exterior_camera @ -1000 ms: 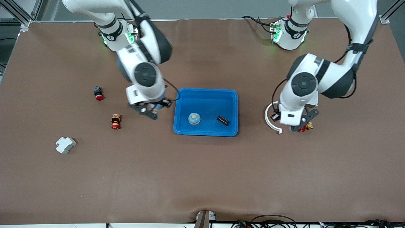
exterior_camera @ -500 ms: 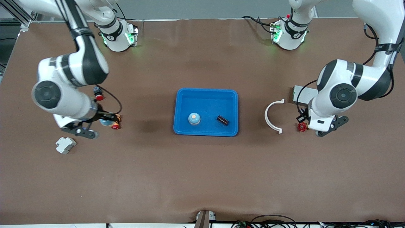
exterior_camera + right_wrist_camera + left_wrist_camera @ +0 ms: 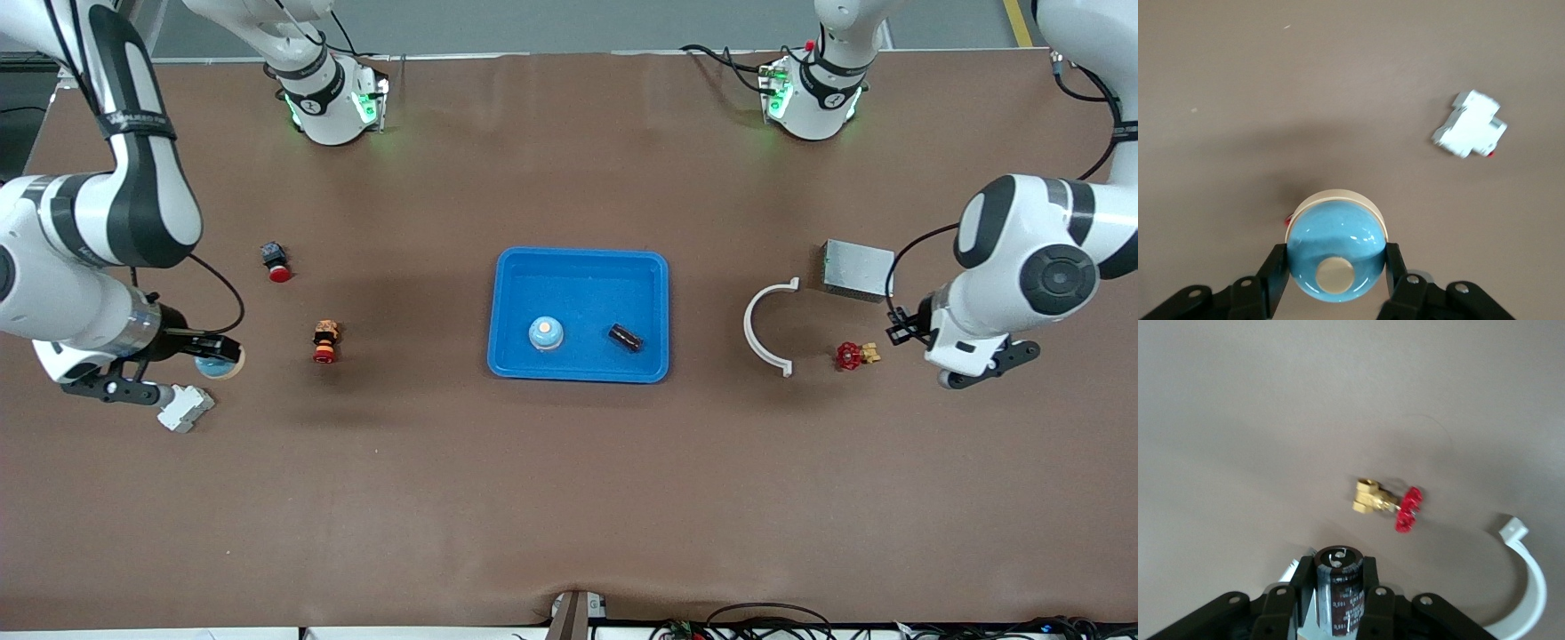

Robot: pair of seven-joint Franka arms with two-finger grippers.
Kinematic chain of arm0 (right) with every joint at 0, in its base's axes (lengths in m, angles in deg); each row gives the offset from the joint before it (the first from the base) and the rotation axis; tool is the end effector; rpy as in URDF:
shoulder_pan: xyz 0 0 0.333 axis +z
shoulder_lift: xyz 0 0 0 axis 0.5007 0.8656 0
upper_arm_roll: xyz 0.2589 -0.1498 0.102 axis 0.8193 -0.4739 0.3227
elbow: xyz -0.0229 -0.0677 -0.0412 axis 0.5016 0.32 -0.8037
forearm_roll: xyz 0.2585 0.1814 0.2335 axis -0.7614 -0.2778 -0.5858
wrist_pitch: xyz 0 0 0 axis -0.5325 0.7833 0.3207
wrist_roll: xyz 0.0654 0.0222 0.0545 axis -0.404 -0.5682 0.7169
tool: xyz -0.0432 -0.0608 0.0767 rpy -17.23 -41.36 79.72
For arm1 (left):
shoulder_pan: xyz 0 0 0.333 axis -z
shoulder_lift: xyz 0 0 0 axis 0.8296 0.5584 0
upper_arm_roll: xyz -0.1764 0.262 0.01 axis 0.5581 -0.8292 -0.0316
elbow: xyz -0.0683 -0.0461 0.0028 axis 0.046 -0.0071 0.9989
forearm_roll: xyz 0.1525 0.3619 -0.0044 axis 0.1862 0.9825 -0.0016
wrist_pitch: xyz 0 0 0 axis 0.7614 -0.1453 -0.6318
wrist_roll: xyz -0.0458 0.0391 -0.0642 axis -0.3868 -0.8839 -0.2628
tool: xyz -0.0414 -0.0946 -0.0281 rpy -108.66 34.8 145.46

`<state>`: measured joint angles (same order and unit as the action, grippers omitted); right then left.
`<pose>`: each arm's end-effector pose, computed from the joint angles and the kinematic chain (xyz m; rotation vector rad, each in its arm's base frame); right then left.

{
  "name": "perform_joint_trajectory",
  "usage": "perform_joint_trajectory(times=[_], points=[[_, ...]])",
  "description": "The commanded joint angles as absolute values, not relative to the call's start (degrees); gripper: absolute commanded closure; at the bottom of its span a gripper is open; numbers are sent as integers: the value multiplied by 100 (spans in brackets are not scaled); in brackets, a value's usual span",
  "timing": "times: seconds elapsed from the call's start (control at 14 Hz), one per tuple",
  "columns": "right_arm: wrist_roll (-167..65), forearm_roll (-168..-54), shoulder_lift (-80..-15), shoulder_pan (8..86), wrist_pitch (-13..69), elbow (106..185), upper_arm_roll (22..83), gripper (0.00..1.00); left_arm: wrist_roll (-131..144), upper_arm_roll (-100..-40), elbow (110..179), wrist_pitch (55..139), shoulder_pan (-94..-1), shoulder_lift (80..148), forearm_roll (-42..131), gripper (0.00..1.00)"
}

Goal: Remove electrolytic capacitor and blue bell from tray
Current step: 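Lower the capacitor near the valve while the right gripper sets the bell down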

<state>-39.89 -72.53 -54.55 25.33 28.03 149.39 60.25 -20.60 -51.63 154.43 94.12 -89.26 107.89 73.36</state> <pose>0.6258 -0.0314 0.3864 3.1170 -0.2188 -0.0951 0.5934 0.0050 0.3321 -2.9335 -0.5386 0.2167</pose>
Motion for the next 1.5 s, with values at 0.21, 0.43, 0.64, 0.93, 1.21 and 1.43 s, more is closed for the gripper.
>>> perform_joint_trajectory(times=[0.21,0.43,0.64,0.93,1.21,1.43], points=[[-4193,-7259,-5360,2099,4029,15849,6164,100,-1775,-5113,15493,9924,-9305,11296,7474,100],[-4184,-7303,-5185,2003,4356,16140,6181,100,-1871,-5139,15431,10065,-9341,11621,7757,100],[-4193,-7487,-5079,1950,4383,16246,6172,100,-1653,-5157,15536,10215,-9656,11762,8158,100],[-4193,-7487,-4807,1932,4531,16282,6164,100,-951,-5148,15195,10372,-9991,12350,8319,100],[-4202,-7487,-4596,1941,4954,16361,6164,100,-1018,-5139,14579,10495,-9895,13071,8284,100],[-4193,-7487,-4464,1959,5130,16352,6164,100,-1133,-5148,14500,10672,-9693,13108,8258,100]])
